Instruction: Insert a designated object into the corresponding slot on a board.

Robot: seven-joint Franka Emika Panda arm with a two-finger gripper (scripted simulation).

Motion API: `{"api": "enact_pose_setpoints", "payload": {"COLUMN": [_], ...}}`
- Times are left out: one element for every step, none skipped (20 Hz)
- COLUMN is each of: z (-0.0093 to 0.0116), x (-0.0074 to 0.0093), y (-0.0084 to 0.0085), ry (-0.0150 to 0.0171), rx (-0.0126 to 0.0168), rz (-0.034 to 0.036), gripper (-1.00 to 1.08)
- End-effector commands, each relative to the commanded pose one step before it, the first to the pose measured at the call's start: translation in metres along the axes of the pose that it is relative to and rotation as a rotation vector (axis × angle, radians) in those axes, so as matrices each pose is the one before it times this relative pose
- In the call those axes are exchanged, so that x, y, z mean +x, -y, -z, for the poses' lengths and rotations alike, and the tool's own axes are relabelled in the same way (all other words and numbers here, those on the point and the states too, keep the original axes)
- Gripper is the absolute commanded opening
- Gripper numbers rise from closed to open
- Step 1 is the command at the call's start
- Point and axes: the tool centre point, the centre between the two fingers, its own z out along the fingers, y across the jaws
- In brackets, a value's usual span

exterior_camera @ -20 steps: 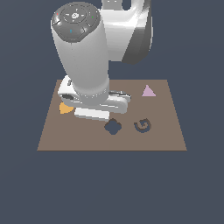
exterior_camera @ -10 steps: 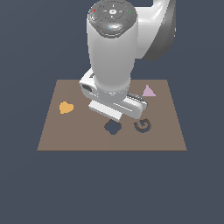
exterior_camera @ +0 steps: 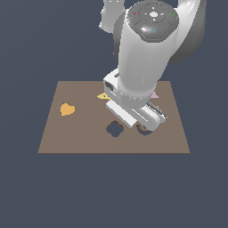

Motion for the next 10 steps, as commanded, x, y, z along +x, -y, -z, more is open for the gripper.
{"api": "enact_pose_setpoints", "payload": {"z": [0.00062, 0.00015, 0.00014, 0.00013, 0.00013, 0.00012, 0.00011, 0.00011, 0.00010, 0.00009], "x": [-0.00468, -0.00179, -0.00171, -0.00163, -0.00155, -0.00146, -0.00138, -0.00130, -0.00122, -0.00113], "y": [0.01214, 0.00455, 0.00439, 0.00422, 0.00406, 0.00389, 0.00372, 0.00355, 0.00338, 0.00321], "ry": [-0.00020, 0.00004, 0.00004, 0.00004, 0.00004, 0.00004, 0.00004, 0.00004, 0.00004, 0.00004], "rx": [0.00034, 0.00002, 0.00002, 0.00001, 0.00001, 0.00000, 0.00000, -0.00001, -0.00001, -0.00001], "rz": [-0.07992, -0.02913, -0.02805, -0.02697, -0.02587, -0.02478, -0.02368, -0.02257, -0.02145, -0.02034], "gripper": [-1.00, -1.00, -1.00, -1.00, -1.00, -1.00, -1.00, -1.00, -1.00, -1.00]}}
